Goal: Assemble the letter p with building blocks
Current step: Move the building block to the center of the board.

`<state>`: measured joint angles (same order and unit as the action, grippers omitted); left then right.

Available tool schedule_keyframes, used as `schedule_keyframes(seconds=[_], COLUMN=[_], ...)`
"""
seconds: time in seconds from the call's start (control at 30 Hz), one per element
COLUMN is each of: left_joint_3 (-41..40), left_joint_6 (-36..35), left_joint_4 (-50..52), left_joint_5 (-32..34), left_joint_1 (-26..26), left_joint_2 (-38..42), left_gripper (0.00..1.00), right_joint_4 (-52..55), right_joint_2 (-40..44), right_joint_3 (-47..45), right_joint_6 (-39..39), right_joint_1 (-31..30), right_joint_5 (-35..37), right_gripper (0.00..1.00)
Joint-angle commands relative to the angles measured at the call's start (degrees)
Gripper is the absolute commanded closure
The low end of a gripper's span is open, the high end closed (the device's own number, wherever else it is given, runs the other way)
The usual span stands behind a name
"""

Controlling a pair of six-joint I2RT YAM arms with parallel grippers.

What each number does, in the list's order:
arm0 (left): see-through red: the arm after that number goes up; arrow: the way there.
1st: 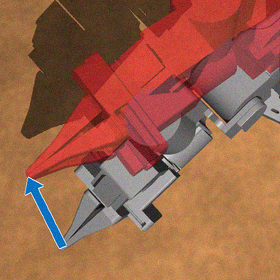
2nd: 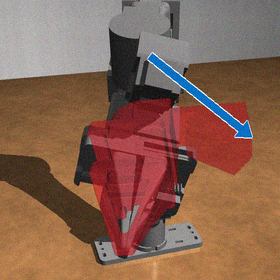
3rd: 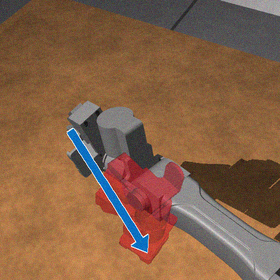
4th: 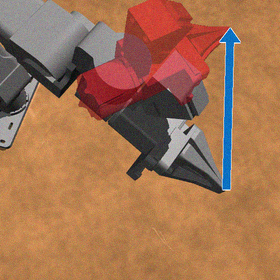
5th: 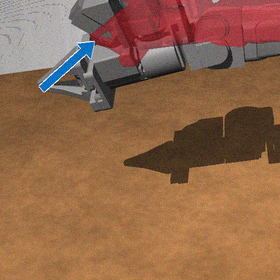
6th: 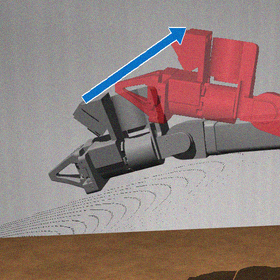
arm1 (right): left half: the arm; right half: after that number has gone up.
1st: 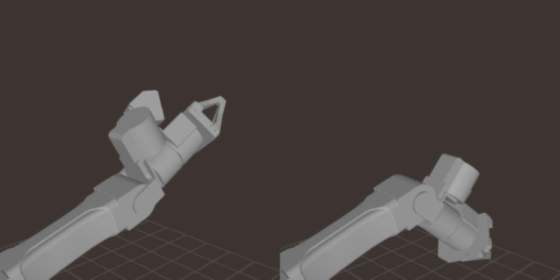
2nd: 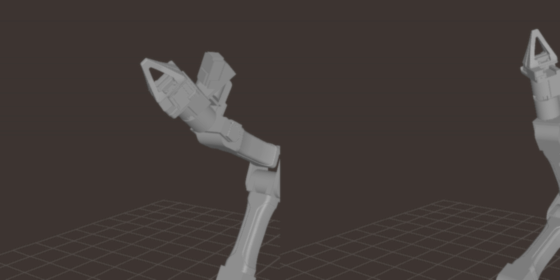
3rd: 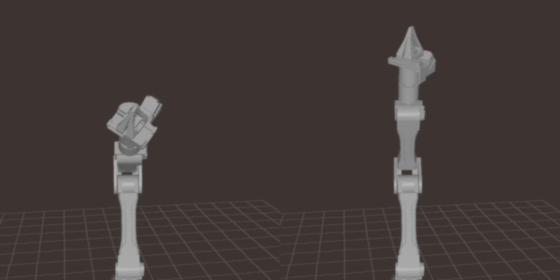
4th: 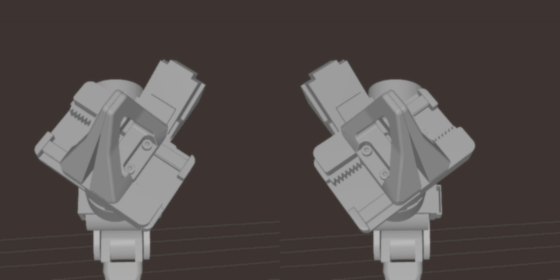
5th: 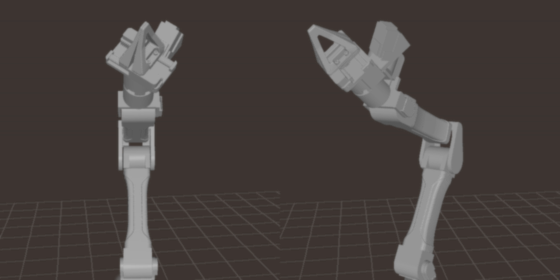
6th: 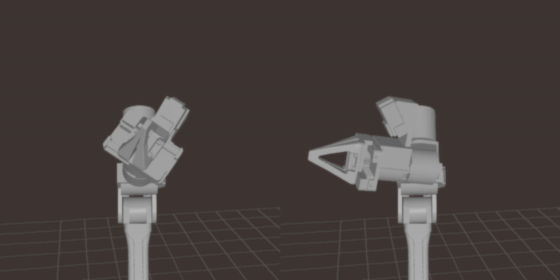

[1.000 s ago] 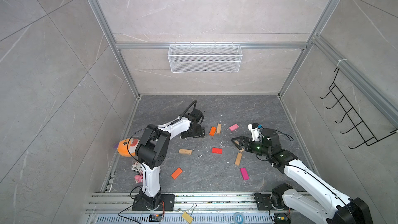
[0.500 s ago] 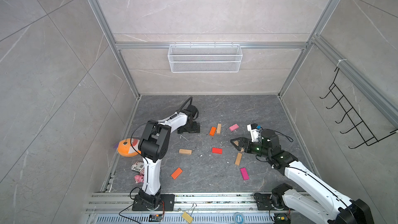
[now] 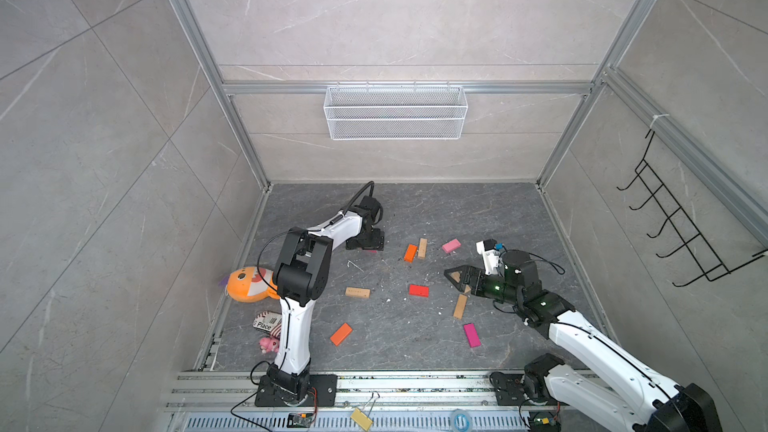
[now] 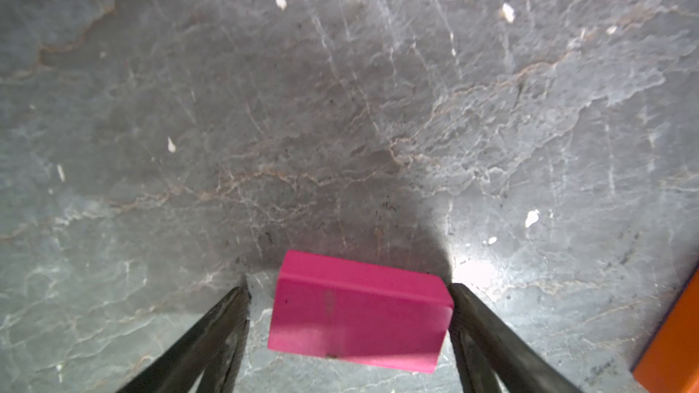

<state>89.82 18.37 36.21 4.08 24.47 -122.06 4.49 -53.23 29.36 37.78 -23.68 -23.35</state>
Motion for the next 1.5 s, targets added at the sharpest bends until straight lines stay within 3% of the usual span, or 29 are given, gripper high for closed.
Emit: schedule_keyframes(seconds=[0.0, 0.4, 0.87, 1.47], left_joint_3=[0.8, -0.1, 0.6, -0.3], left_joint_6=[-0.2, 9.4, 19.2, 19.3], left_joint_4=[1.4, 3.5, 7.7, 6.4], left_joint_5=[-1.4, 2.5, 6.5, 6.2], left_joint_1=[0.1, 4.1, 10.1, 10.7], left_joint_2=[-1.9, 1.2, 1.7, 0.3], left_gripper=[0.20, 0.39, 0.42, 0.37], right_joint_4=[-0.2, -1.6, -3.4, -3.6], right_joint_2=[0.1, -1.2, -3.8, -4.2], right_joint_3=[-1.0, -1.1, -0.7, -0.7], right_joint_6=[0.9, 1.5, 1.8, 1.8], right_joint_1=[-0.3, -0.7, -2.3, -3.4], right_joint_5=[0.6, 0.6, 1.1, 1.8], right_gripper=[0.00, 0.00, 0.00, 0.00])
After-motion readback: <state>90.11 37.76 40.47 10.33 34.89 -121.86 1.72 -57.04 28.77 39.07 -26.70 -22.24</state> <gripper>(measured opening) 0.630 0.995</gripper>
